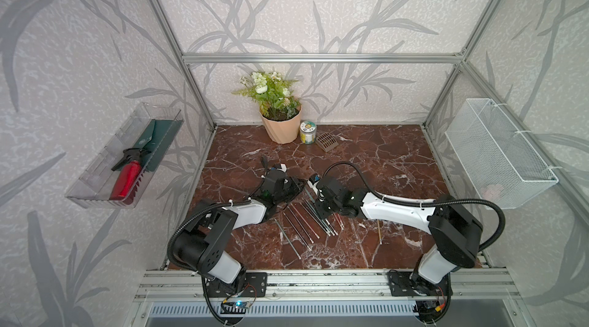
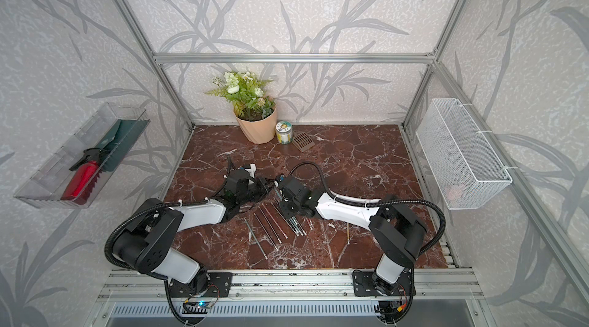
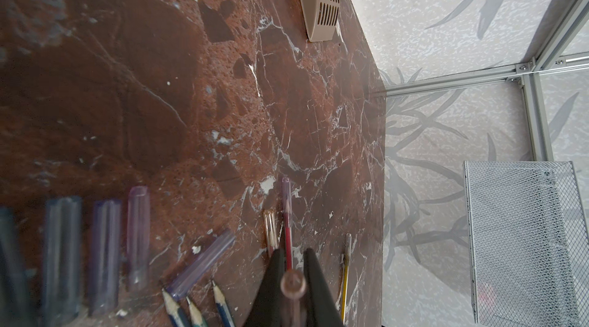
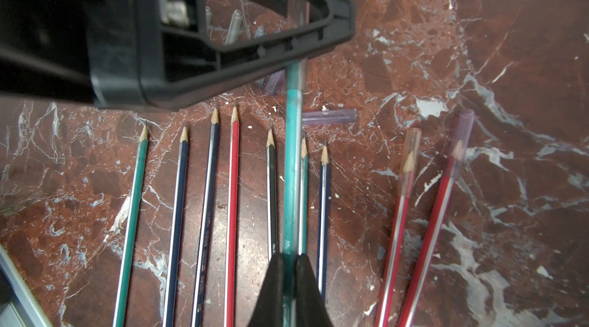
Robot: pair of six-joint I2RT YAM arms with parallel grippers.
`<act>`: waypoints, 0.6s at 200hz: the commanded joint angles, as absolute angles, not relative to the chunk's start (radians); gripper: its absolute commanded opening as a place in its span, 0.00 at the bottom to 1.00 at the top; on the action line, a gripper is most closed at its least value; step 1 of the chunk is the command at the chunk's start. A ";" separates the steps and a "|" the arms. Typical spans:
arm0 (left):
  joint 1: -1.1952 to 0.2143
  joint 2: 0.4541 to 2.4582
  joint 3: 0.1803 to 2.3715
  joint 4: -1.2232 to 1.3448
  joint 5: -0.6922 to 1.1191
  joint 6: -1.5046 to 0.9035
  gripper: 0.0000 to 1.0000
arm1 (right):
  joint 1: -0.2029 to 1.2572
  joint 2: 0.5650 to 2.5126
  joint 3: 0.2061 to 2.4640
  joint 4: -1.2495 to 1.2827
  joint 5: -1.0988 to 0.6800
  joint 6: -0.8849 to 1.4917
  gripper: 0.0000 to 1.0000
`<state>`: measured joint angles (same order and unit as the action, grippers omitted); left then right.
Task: Remove the protective cover of the pencils
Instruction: Remove the protective sleeve from the pencil.
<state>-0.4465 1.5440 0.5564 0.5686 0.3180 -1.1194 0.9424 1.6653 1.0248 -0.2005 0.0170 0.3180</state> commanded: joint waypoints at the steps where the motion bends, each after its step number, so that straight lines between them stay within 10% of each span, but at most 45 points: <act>1: -0.430 1.512 0.555 0.577 0.299 -1.138 0.02 | 0.951 1.634 1.005 -0.193 0.020 0.313 0.00; 120: -0.369 1.405 0.519 0.492 0.266 -1.111 0.00 | 0.960 1.594 0.947 -0.181 0.031 0.295 0.00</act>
<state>-0.3767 1.4422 0.5358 0.5224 0.2886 -1.1206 0.9550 1.6337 0.9604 -0.1658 0.0219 0.3023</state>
